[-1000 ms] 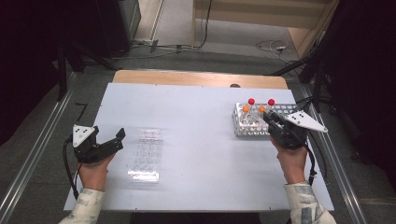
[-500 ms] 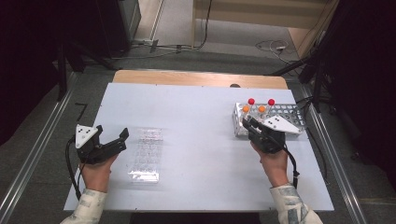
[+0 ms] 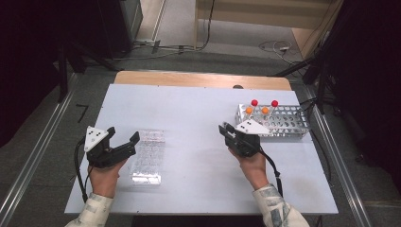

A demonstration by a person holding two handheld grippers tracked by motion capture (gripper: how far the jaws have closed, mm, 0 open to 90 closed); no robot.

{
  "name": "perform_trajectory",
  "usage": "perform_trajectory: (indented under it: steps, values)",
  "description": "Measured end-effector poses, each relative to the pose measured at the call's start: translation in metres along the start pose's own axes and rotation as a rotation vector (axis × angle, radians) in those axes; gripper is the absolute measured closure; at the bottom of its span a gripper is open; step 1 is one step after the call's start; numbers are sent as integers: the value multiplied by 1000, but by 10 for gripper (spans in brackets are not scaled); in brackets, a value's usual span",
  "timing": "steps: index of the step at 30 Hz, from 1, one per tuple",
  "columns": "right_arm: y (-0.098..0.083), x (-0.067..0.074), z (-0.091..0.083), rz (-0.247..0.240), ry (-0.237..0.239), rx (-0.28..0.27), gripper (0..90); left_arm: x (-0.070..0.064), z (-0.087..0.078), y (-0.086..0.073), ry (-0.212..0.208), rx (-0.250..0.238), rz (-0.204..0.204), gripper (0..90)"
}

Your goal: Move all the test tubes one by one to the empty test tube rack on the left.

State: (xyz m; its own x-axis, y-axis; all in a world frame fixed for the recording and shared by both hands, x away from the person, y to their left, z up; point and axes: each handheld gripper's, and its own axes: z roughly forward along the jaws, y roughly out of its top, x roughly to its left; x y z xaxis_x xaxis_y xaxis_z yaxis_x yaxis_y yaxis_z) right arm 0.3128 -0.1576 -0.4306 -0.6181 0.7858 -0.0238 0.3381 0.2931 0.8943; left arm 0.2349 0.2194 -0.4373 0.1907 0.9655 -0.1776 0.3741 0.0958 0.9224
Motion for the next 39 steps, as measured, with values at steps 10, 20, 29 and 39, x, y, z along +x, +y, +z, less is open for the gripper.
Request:
perform_trajectory:
  steps: [10,20,29,39]
  values:
    - [4,32,22,-28,79,9,728,-18,5,4,-64,11,39,190]
    - [8,58,37,-55,135,13,728,-49,16,13,-173,30,89,295]
    - [8,71,41,-64,154,15,728,-85,35,17,-270,67,159,439]
    - [7,84,48,-90,167,26,728,-97,48,24,-342,101,165,569]
